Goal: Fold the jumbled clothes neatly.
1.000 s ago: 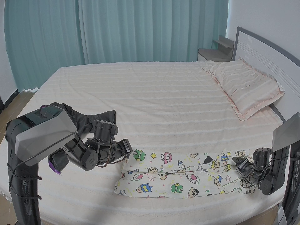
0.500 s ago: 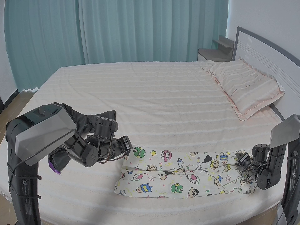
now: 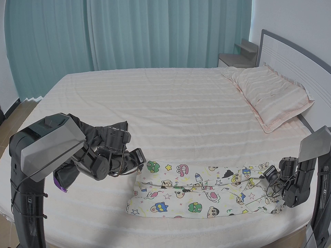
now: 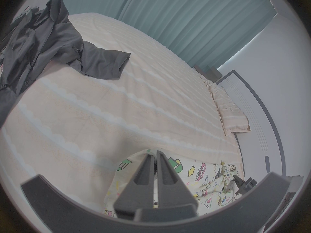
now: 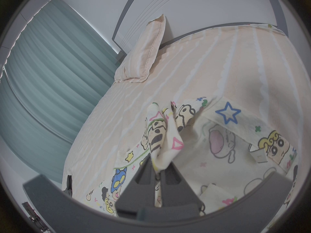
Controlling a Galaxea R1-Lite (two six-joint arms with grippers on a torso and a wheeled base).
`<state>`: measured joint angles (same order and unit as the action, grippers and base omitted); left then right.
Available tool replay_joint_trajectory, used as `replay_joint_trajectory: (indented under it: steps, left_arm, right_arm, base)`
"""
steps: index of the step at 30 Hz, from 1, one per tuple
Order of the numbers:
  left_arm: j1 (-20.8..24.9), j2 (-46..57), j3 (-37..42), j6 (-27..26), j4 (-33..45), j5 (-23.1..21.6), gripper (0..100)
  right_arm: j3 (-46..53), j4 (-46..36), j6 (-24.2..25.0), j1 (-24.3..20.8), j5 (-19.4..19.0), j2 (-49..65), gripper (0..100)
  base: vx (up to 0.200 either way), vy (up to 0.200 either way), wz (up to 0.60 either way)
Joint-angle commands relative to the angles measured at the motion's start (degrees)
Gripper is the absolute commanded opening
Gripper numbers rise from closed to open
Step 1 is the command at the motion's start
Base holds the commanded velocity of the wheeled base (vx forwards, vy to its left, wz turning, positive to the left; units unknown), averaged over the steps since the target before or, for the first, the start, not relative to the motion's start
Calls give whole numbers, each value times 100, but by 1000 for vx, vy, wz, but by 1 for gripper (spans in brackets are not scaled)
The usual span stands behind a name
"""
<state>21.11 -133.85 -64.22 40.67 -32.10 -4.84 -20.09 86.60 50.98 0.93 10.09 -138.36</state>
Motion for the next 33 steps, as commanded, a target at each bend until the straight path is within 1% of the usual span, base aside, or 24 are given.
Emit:
replay_joint_trajectory:
  steps: [1,14,23,24,27,32,33]
  left_arm:
    - [-64,-203,-152,3,81,9,0]
    - [-125,-510,-390,-33,213,9,0]
    - [-108,-660,-908,-77,828,1,0]
    - [-108,-686,-1031,-68,951,9,100]
    - [-108,-721,-1163,-59,1100,18,100]
    - [-143,-721,-1154,-59,1144,18,100]
    - [-239,-695,-1119,-50,1162,36,100]
  right_arm:
    - [-74,6,0,136,10,20,0]
    - [119,23,-88,118,1,-129,0]
    - [137,129,-176,57,1,-253,0]
    - [190,173,-176,30,1,-279,100]
    - [234,278,-194,4,1,-323,100]
    - [278,313,-211,-5,1,-323,100]
    - [286,313,-211,4,19,-296,100]
  base:
    - [0,0,0]
    - [0,0,0]
    - [0,0,0]
    - [0,0,0]
    - [0,0,0]
    - [0,0,0]
    - [0,0,0]
